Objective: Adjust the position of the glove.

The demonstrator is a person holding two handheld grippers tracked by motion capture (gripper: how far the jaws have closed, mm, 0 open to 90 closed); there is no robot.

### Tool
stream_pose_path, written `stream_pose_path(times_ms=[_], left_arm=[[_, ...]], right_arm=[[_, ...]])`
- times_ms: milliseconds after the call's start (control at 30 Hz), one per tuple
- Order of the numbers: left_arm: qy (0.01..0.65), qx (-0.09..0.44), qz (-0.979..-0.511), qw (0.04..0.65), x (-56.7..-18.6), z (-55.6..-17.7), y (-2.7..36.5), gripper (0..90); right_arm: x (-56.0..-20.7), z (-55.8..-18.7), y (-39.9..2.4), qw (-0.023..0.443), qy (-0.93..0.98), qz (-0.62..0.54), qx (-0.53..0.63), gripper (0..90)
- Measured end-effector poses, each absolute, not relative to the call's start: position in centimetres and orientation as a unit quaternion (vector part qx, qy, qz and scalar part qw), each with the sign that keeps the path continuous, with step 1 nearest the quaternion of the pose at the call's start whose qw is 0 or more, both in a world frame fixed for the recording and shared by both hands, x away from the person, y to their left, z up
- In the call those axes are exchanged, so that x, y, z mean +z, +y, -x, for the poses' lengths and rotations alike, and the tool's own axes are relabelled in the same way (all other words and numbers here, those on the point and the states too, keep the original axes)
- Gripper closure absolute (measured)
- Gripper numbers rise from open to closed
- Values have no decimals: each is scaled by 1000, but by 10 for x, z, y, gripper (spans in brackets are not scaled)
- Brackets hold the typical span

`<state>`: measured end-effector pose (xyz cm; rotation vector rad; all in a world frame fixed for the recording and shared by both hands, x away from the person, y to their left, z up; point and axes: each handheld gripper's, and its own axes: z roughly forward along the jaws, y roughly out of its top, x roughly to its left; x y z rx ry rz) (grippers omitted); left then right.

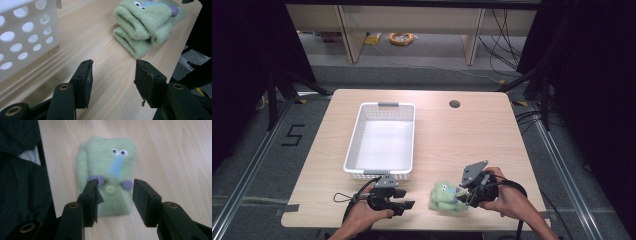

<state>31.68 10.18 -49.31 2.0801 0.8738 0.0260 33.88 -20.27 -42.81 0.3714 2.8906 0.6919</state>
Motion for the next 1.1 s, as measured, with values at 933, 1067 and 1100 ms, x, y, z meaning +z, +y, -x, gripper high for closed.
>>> stream_pose_path(times_ms=[933, 1067, 1100], left_arm=[[348, 8, -832, 431, -492, -316, 101, 485], [349, 8, -832, 431, -491, -314, 99, 487], [341, 6, -833, 436, -491, -313, 97, 490]], right_arm=[[-428, -355, -185, 57, 946, -211, 239, 796], [-426, -355, -193, 71, 920, -282, 263, 792], [-427, -356, -193, 66, 920, -283, 264, 792]])
